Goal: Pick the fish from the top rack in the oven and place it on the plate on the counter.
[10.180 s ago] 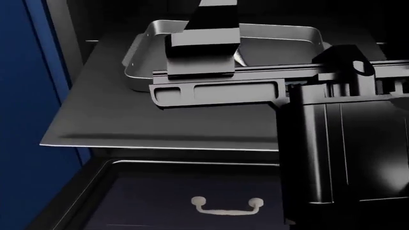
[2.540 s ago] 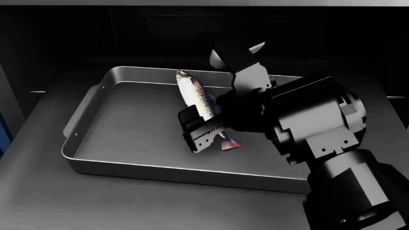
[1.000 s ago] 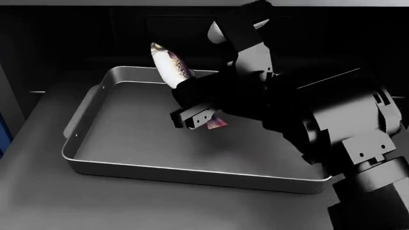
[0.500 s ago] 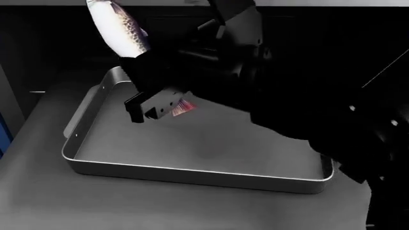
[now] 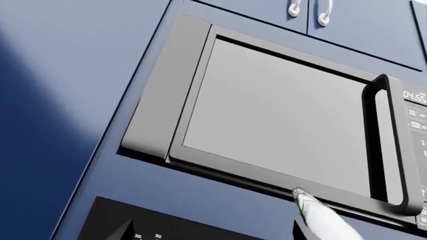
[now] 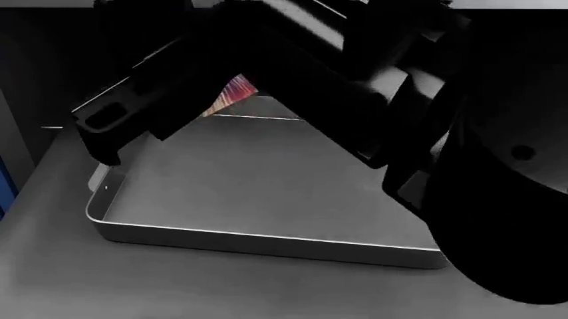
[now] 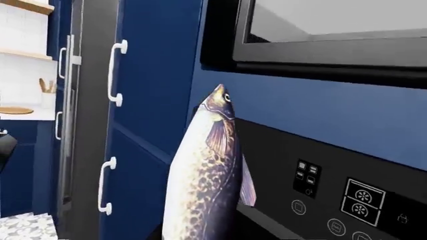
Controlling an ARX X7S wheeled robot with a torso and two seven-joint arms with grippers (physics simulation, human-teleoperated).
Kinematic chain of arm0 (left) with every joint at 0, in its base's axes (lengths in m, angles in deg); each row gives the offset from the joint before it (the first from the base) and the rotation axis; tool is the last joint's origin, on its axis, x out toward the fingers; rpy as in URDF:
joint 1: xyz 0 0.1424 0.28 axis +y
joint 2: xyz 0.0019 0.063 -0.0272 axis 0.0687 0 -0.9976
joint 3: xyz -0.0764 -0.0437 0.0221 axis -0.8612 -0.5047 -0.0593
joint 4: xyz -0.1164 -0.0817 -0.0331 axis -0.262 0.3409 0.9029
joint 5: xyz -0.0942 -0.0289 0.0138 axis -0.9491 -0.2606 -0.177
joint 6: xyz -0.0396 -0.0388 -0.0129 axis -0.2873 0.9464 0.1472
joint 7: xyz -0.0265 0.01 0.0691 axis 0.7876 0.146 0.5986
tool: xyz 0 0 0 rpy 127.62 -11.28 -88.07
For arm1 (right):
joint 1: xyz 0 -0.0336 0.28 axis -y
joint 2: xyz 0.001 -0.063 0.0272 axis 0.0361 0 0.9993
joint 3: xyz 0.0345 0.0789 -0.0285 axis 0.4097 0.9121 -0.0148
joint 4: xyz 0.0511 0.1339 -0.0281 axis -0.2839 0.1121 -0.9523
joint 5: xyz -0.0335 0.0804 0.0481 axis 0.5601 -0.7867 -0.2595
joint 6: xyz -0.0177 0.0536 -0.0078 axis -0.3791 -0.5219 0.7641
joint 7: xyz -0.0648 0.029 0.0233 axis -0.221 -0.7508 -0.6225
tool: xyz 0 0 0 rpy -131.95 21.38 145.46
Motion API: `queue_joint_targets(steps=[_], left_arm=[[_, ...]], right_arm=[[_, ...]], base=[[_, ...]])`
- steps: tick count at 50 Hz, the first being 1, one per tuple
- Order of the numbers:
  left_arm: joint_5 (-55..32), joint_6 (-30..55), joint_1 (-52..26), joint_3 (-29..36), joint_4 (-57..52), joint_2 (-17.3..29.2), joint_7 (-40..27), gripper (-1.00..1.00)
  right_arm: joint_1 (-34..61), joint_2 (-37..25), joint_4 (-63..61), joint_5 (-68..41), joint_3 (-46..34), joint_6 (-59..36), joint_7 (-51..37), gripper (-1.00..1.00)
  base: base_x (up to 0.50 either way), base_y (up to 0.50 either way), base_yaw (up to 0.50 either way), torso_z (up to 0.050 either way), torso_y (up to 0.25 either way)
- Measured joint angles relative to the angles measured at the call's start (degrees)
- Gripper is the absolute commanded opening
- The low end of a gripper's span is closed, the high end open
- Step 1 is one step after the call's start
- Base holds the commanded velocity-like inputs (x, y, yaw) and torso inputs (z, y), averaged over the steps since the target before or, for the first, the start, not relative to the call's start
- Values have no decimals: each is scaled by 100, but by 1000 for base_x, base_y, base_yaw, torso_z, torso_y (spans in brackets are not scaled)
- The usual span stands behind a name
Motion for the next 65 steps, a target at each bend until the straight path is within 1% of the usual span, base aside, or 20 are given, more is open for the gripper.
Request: queue_joint_targets(steps=[7,13,20,29,41,65], left_arm=[[-56,124,38,-151,11,-32,17,100],[-109,182,75,-273,70,-27,95,100],[-238,193,16,-422,234,88,287,100],[-570,285,-306,-663,458,271,604,100],[-748,370,-480,-815,577,359,781,100],[-773,396,-449,-930,536,351,758,100]], right_arm=[[164,-33,-464,-168,201,199,-789,-100],[250,-65,-735,-192,327,344,-1292,-100],[318,-128,-942,-78,453,479,-1738,-100],[274,-231,-1162,126,579,605,-2110,-100],[170,-315,-1240,229,633,696,-2354,-100],[158,-444,-1319,223,606,738,-2472,-100]], base=[[0,0,0,0,0],[0,0,0,0,0],[0,0,0,0,0],[0,0,0,0,0],[-1,494,0,0,0],[-1,500,0,0,0]])
